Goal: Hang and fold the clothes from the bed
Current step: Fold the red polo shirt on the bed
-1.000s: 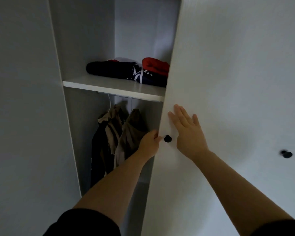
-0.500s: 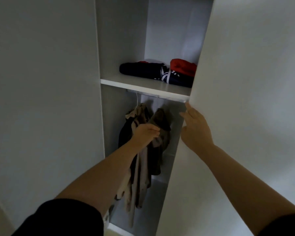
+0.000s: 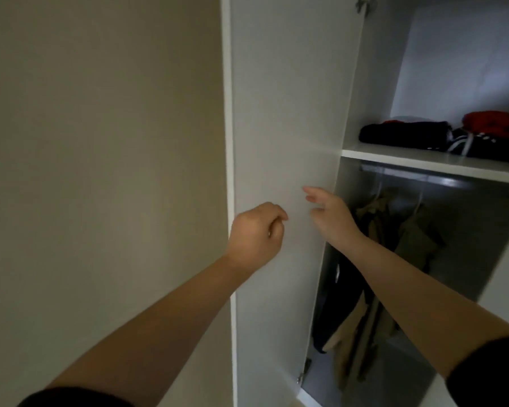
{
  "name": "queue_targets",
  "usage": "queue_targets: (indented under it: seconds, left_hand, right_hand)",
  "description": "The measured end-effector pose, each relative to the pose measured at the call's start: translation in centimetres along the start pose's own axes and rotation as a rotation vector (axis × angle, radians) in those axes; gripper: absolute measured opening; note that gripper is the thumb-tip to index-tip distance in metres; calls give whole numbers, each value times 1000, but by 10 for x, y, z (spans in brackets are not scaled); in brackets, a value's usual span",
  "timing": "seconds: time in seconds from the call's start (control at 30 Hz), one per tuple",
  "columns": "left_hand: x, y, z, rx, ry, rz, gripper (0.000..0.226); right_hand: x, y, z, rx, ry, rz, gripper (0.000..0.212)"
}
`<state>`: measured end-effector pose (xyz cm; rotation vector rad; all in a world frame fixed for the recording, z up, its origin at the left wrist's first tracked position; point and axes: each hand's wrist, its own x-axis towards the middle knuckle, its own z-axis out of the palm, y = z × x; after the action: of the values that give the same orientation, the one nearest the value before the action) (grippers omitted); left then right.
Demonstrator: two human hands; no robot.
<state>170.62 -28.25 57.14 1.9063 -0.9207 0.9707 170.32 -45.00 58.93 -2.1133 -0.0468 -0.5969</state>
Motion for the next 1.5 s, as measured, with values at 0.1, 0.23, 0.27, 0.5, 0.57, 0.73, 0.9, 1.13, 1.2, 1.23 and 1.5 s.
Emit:
queue_targets:
  seconds: [0.1,0.23,0.27,0.5,0.57,0.73,0.9,1.13,1.2,1.23,1.5]
  left_hand:
    - [-8,-21,-30,-64,255,-141,24]
    - [3,-50,-35,-255,129,-599,35]
    - [5,-53,-33,-327,22,-739,35]
    - [-7,-61,-22,-444,-209,-765,34]
    - [-9,-55,-17,-528,-255,-713,33]
    - [-10,-9,16,-612,-457,-567,25]
    - [-7,41,74,-432,-694,-246,10]
    - [16,117,175,-369,-781,13,15]
    - [24,136,206,-335,-756,31,17]
    - [28,145,223,-313,-739,39,16]
    - [58,174,330,-183,-695,-23,13]
  right_hand:
    - [2,-20,30,128,-27,10,61]
    - [-5,-39,57,198,-57,33,61]
    - [-7,-43,62,208,-62,46,60]
    - [-30,-56,55,305,85,96,36]
    - [-43,-50,42,333,148,110,35]
    - [-75,-21,0,321,279,153,20]
    - [-97,9,-61,167,461,250,20]
    - [-114,60,-163,138,504,292,35]
    - [-114,76,-190,129,525,307,27]
    - [-113,86,-204,93,534,313,24]
    - [-95,173,-290,-344,497,424,28]
